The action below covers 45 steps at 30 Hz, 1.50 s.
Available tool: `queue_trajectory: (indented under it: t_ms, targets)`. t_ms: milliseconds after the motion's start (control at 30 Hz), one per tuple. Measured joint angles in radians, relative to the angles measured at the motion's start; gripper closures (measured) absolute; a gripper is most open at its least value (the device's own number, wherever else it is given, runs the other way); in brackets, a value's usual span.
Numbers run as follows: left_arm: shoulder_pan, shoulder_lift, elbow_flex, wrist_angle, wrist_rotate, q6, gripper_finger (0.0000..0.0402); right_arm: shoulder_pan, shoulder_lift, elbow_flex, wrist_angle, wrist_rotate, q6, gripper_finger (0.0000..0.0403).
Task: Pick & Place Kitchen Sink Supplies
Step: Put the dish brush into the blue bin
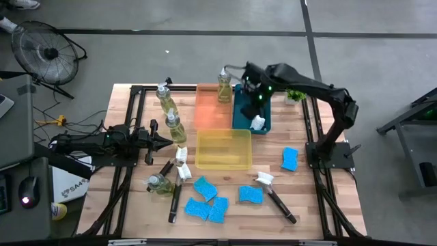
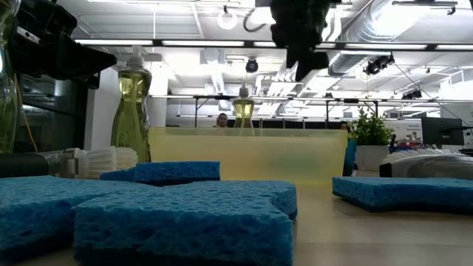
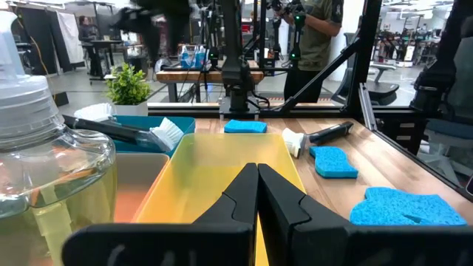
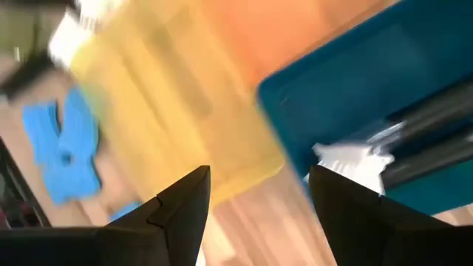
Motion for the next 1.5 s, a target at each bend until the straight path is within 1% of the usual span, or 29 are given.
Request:
queue_trajectory:
  t_ms: [167,300,367,433,500,667,800,900,1033,1267,1400,1500]
  targets:
    - [0.000,0.000,0.000,0.000,0.000,0.000,0.0401,0.130,-0.017,0.000,-0.110,0.116,0.023,0.0182]
    - [0.000,0.000,0.000,0.000,0.000,0.000,0.0401,0.219,-0.032,-0.008,-0.193,0.178,0.075,0.0182]
    - [0.000,0.000,0.000,0.000,0.000,0.000,0.0401,0.253,-0.061,-0.052,-0.194,0.182,0.118,0.0183]
    - [0.000,0.000,0.000,0.000,0.000,0.000,0.0401,0.277,-0.107,-0.128,-0.174,0.174,0.178,0.0183]
    - [0.000,0.000,0.000,0.000,0.000,0.000,0.0401,0.297,-0.165,-0.224,-0.144,0.151,0.256,0.0182]
    - [0.000,0.000,0.000,0.000,0.000,0.000,0.0401,0.383,-0.336,-0.457,-0.085,0.143,0.498,0.0182]
    - [0.000,0.000,0.000,0.000,0.000,0.000,0.0401,0.484,-0.445,-0.598,-0.033,0.142,0.649,0.0184]
    - [0.000,0.000,0.000,0.000,0.000,0.000,0.0401,0.568,-0.497,-0.674,0.009,0.115,0.740,0.0185]
    - [0.000,0.000,0.000,0.000,0.000,0.000,0.0401,0.677,-0.517,-0.752,0.109,0.083,0.856,0.0186]
    - [0.000,0.000,0.000,0.000,0.000,0.000,0.0401,0.836,-0.506,-0.864,0.427,0.091,1.004,0.0186]
    - [0.000,0.000,0.000,0.000,0.000,0.000,0.0401,0.916,-0.479,-0.912,0.496,0.085,1.121,0.0188]
    - [0.000,0.000,0.000,0.000,0.000,0.000,0.0401,0.961,-0.442,-0.924,0.553,0.071,1.160,0.0189]
